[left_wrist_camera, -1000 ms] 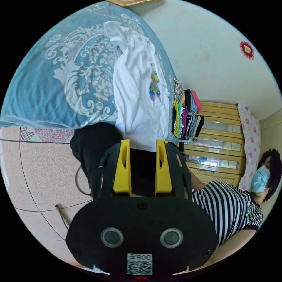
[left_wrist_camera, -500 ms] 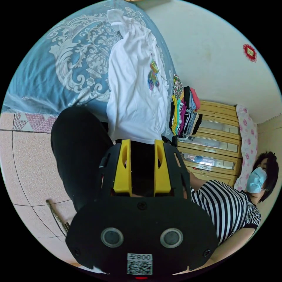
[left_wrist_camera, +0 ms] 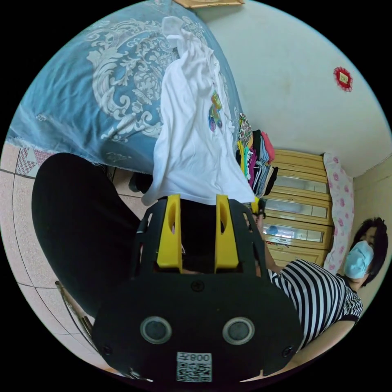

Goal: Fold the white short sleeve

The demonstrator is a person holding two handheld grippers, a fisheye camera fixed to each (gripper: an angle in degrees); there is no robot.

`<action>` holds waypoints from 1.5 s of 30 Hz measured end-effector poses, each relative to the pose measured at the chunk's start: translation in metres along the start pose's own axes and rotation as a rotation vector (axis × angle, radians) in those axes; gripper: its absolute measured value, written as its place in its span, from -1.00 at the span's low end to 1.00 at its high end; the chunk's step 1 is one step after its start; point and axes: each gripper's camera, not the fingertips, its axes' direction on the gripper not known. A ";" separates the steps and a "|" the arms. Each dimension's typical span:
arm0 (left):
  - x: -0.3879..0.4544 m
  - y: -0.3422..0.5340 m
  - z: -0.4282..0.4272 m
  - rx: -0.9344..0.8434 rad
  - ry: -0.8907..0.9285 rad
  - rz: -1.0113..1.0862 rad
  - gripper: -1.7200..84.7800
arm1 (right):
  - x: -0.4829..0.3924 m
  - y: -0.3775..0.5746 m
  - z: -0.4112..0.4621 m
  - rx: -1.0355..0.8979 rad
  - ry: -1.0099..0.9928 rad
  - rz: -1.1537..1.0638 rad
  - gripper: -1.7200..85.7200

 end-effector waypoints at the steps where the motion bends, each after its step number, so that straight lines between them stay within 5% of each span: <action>1: -0.003 0.002 -0.003 0.007 0.007 -0.006 -0.66 | -0.010 -0.003 0.000 -0.001 -0.005 -0.028 -0.95; 9: -0.007 0.006 -0.005 -0.031 -0.008 -0.029 -0.62 | -0.123 -0.042 0.030 -0.121 0.014 -0.298 -0.95; 23: 0.013 0.002 0.042 -0.234 -0.035 -0.124 -0.60 | -0.190 -0.054 0.066 -0.151 -0.005 -0.352 -0.95; 31: 0.043 0.015 0.035 -0.165 0.058 -0.144 -0.88 | -0.210 -0.055 0.074 -0.139 -0.004 -0.352 -0.95; 37: 0.118 0.058 -0.039 -0.047 0.220 0.085 -0.92 | -0.208 -0.036 0.054 -0.083 0.031 -0.323 -0.95; 45: 0.184 0.115 -0.134 0.125 0.167 0.201 -0.93 | -0.136 0.016 0.024 0.045 0.087 -0.044 -0.95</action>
